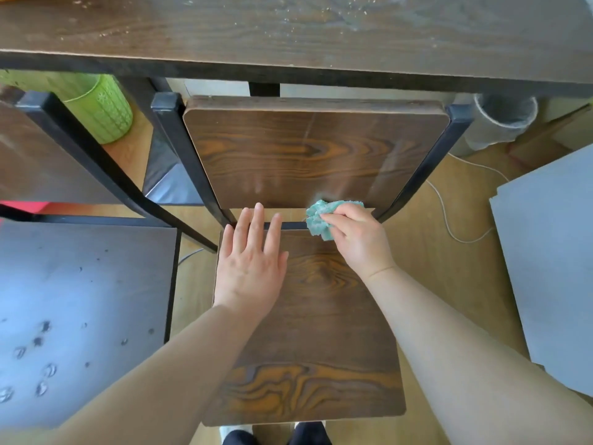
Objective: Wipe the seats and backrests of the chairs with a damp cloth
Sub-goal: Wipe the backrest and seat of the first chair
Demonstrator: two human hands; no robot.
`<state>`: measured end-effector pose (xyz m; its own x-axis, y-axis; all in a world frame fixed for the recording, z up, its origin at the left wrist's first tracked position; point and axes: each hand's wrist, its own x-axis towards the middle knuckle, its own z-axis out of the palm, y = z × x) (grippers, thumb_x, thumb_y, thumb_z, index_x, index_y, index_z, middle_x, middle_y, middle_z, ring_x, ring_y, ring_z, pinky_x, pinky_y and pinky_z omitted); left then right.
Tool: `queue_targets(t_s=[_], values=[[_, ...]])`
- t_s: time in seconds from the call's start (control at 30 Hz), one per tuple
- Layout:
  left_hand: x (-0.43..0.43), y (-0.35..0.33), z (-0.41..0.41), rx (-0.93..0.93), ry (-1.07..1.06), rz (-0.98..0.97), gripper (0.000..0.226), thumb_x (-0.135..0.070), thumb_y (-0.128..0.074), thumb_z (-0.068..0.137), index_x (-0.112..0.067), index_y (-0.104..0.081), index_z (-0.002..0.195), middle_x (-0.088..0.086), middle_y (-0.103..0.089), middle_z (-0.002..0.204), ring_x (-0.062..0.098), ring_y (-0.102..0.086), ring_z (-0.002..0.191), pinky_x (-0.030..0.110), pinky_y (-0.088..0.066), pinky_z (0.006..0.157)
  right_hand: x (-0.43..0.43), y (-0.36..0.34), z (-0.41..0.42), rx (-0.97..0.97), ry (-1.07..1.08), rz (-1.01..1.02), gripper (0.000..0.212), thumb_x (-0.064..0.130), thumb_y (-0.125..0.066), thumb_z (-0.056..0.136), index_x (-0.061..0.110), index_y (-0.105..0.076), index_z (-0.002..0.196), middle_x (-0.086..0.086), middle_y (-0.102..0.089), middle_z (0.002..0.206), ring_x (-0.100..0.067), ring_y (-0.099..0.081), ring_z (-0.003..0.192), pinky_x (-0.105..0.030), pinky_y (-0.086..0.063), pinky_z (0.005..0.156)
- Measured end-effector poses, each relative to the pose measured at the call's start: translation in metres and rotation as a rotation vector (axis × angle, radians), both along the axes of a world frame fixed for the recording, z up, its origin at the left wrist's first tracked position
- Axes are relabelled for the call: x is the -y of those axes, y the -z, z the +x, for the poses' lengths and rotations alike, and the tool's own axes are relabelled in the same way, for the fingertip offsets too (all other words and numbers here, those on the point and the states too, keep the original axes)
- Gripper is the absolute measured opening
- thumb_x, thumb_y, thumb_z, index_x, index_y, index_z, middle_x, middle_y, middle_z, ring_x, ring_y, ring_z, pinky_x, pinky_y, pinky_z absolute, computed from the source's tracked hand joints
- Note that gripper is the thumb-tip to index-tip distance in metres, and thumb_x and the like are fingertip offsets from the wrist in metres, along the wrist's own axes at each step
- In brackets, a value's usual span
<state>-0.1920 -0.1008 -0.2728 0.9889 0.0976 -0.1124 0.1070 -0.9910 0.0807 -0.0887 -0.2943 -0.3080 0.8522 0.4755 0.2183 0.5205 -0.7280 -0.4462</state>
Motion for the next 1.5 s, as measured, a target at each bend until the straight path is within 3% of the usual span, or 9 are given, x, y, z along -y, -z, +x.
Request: queue_targets(t_s=[0.17,0.3,0.6,0.83,1.0,1.1,1.23,1.37,1.5], values=[[-0.001,-0.004,-0.007,-0.044,0.005,-0.019,0.061,-0.041,-0.035,0.104,-0.017,-0.018,0.157,0.014,-0.014,0.165,0.033,-0.009,0.152,0.051,-0.015,0.123,0.004,0.015,-0.004,-0.197,0.135,0.051,0.025,0.007,-0.066,0.091,0.008,-0.072,0.115,-0.002,-0.064,0.107,-0.016,-0.061,0.098,-0.029,-0.055,0.089],[-0.003,-0.006,-0.011,-0.054,0.005,-0.025,0.060,-0.040,-0.035,0.105,-0.017,-0.016,0.157,0.014,-0.011,0.165,0.034,-0.007,0.152,0.051,-0.013,0.123,0.000,0.006,-0.021,-0.280,0.085,0.003,0.028,0.010,-0.066,0.092,0.011,-0.070,0.120,-0.001,-0.062,0.113,-0.017,-0.060,0.104,-0.029,-0.055,0.091],[-0.008,-0.017,-0.018,-0.005,0.019,0.000,0.061,-0.042,-0.036,0.103,-0.016,-0.021,0.157,0.015,-0.017,0.164,0.034,-0.012,0.152,0.052,-0.019,0.122,0.002,-0.068,-0.057,0.059,0.144,0.227,0.027,0.003,-0.067,0.089,0.009,-0.072,0.115,-0.003,-0.064,0.105,-0.012,-0.061,0.094,-0.020,-0.054,0.077],[-0.011,-0.025,-0.017,0.058,-0.002,0.009,0.053,-0.037,-0.034,0.105,-0.014,-0.038,0.152,0.018,-0.032,0.158,0.036,-0.027,0.148,0.055,-0.031,0.116,-0.027,-0.143,-0.013,0.382,0.140,0.293,0.025,0.004,-0.063,0.092,0.006,-0.072,0.115,-0.011,-0.064,0.104,-0.016,-0.060,0.098,-0.014,-0.047,0.086],[-0.014,-0.027,-0.023,0.052,0.014,0.029,0.062,-0.043,-0.029,0.098,-0.014,-0.041,0.151,0.018,-0.036,0.156,0.036,-0.030,0.147,0.055,-0.032,0.115,-0.063,-0.145,0.009,0.362,0.136,0.294,0.029,0.018,-0.066,0.092,0.003,-0.071,0.116,-0.012,-0.062,0.106,-0.020,-0.060,0.101,-0.025,-0.051,0.089],[-0.020,-0.026,-0.027,0.053,0.014,0.024,0.061,-0.043,-0.035,0.097,-0.014,-0.041,0.151,0.018,-0.036,0.156,0.036,-0.030,0.146,0.055,-0.033,0.115,-0.075,-0.137,0.010,0.319,0.186,0.313,0.035,0.031,-0.072,0.089,0.005,-0.072,0.112,-0.011,-0.062,0.107,-0.019,-0.060,0.103,-0.018,-0.049,0.088],[-0.030,-0.021,-0.032,0.039,0.001,0.026,0.058,-0.042,-0.033,0.100,-0.016,-0.037,0.152,0.016,-0.032,0.158,0.035,-0.026,0.148,0.054,-0.029,0.117,-0.087,-0.134,0.010,0.323,0.273,0.365,0.027,0.029,-0.065,0.092,0.005,-0.072,0.100,-0.010,-0.063,0.105,-0.017,-0.062,0.099,-0.007,-0.043,0.082],[-0.038,-0.018,-0.037,0.042,0.007,0.025,0.058,-0.041,-0.034,0.100,-0.015,-0.040,0.151,0.017,-0.035,0.157,0.036,-0.029,0.147,0.053,-0.028,0.116,-0.095,-0.112,0.005,0.310,0.278,0.328,0.016,0.020,-0.073,0.089,0.005,-0.069,0.093,-0.010,-0.064,0.103,-0.019,-0.064,0.098,-0.023,-0.056,0.076],[-0.047,-0.016,-0.041,0.046,-0.002,0.020,0.054,-0.040,-0.028,0.105,-0.016,-0.037,0.152,0.016,-0.032,0.159,0.035,-0.026,0.148,0.052,-0.025,0.117,-0.101,-0.081,-0.006,0.209,0.265,0.291,0.011,0.014,-0.074,0.088,0.005,-0.068,0.087,-0.007,-0.063,0.100,-0.020,-0.064,0.095,-0.033,-0.059,0.075]])
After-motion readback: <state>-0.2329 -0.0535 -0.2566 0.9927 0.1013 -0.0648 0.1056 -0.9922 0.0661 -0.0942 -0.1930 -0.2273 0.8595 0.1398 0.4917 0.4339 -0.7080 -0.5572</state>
